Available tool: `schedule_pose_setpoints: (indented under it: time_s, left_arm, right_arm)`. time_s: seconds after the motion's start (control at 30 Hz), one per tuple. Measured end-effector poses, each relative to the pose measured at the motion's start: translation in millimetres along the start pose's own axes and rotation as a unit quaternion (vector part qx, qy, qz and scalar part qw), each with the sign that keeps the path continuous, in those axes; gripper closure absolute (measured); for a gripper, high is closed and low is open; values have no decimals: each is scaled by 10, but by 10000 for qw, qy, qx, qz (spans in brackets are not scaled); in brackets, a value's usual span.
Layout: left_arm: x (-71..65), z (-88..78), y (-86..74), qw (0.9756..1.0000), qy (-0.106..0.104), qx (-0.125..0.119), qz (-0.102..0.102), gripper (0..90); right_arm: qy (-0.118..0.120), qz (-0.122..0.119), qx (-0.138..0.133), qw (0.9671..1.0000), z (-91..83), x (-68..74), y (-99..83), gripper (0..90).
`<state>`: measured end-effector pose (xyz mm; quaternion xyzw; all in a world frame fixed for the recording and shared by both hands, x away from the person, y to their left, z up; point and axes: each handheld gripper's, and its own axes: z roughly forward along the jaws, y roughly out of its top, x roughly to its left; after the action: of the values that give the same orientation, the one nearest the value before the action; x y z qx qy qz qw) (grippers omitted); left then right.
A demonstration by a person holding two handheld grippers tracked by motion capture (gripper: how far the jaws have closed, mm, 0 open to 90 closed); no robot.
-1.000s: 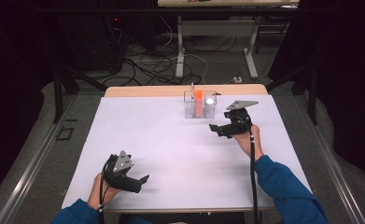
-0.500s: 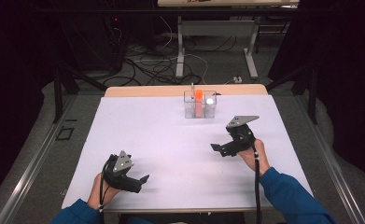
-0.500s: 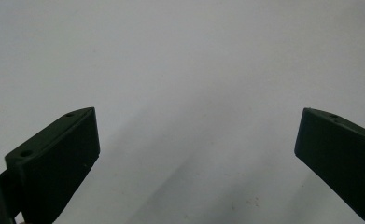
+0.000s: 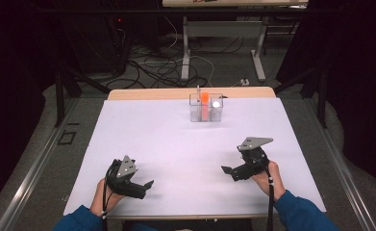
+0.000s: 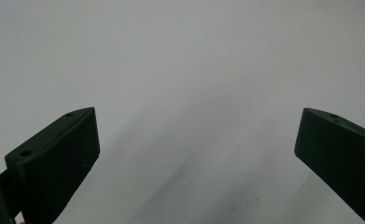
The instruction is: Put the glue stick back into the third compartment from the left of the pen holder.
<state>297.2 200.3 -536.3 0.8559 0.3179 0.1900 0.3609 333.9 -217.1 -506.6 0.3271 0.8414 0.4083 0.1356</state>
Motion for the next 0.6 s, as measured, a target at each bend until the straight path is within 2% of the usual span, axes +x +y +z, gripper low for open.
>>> schedule_pose_setpoints:
  time_s: [0.03, 0.27, 0.3, 0.5, 0.6]
  left_arm:
    - [3, -4, 2, 10000, -43, 18, 2, 0]
    - [4, -2, -1, 10000, 16, -31, 30, 1]
    - [13, -11, 5, 10000, -35, 38, 56, 1]
    - [15, -12, 4, 10000, -1, 16, 46, 1]
    - [9, -13, 4, 10000, -12, 22, 31, 0]
  right_arm:
    - [1, 9, -24, 10000, 1, 20, -31, 17]
    - [-42, 79, -67, 9999, -60, 130, -238, 12]
    - [-53, 77, -66, 9999, -68, 148, -263, 12]
    - [-116, -92, 0, 9999, -103, 234, -357, 9]
    - [-144, -78, -9, 9999, -129, 284, -394, 6]
